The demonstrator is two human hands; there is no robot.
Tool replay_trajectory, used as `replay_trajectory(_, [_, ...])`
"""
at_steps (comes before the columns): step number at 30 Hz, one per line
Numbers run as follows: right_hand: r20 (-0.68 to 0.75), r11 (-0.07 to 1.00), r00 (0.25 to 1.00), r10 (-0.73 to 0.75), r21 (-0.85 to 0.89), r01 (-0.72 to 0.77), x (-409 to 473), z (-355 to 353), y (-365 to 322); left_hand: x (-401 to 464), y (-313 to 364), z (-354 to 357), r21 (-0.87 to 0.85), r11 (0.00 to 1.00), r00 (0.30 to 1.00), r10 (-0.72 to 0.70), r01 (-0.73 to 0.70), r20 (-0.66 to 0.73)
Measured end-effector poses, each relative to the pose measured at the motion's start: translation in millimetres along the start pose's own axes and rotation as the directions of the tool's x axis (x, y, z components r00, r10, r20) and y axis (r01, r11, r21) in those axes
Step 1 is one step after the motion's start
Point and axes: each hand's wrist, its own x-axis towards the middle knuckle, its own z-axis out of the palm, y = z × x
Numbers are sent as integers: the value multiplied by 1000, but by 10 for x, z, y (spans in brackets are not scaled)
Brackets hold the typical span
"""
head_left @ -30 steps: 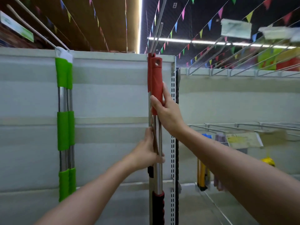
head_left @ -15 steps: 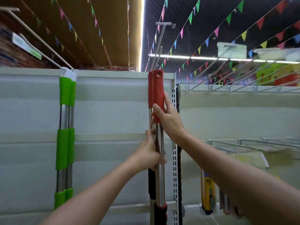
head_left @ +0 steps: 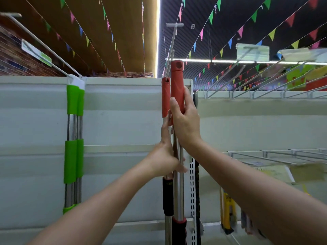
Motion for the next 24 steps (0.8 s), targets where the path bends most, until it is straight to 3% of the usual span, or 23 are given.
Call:
replay_trajectory(9, [106,999,994,4,52,-10,2,-122,-151,-116,89,28,-57,995,996,-81,78,-47])
replay_trajectory(16, [281,993,960,4,111,-37,-4,-258,-330,-327,232,13,-51,987,986,-155,152,-56])
replay_trajectory(24, [293,995,955,48,65,-70,16,-348,-537,-431,396,2,-14,994,991,-105,105,-84])
